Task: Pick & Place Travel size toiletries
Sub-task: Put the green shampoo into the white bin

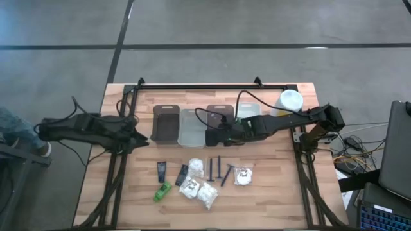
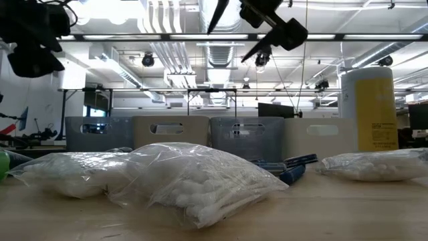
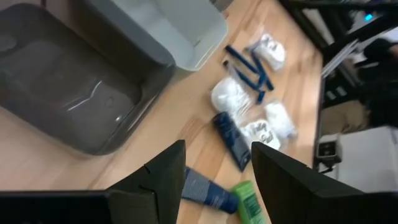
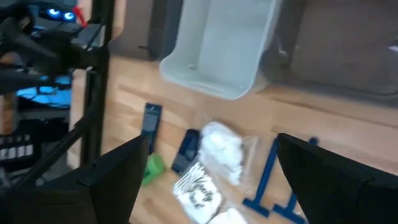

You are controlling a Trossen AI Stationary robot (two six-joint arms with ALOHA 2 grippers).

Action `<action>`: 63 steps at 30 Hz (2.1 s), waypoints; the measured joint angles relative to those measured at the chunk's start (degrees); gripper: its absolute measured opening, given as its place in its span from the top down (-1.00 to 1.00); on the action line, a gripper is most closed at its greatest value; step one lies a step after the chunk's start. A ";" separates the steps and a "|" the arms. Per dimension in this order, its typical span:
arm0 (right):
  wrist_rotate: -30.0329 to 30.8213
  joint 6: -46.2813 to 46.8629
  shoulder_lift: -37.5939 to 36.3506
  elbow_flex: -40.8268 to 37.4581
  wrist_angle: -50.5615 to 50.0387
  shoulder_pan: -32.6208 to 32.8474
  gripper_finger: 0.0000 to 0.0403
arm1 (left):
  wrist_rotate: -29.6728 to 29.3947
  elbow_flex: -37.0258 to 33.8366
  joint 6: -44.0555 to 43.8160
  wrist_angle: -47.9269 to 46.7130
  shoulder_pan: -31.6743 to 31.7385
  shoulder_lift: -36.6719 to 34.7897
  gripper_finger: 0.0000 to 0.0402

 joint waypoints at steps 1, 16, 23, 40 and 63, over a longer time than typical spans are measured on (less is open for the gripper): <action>0.00 0.35 0.02 0.00 0.46 0.35 -0.69 | 0.04 0.37 0.08 -0.23 -0.04 0.71 0.06; 5.59 10.69 0.67 -0.09 1.96 8.34 -0.72 | 9.16 0.85 -0.22 -0.10 -0.63 2.20 0.06; 5.99 14.94 5.74 0.33 8.56 11.43 -0.79 | 9.14 0.83 -1.85 0.66 -3.25 2.06 0.06; 5.81 17.86 27.40 20.83 13.20 15.29 -0.66 | 8.02 -3.94 -11.23 8.88 -20.12 3.79 0.06; -1.68 -0.57 30.44 33.54 -17.60 14.83 -0.80 | -4.68 -18.21 -43.12 29.16 -41.71 10.14 0.06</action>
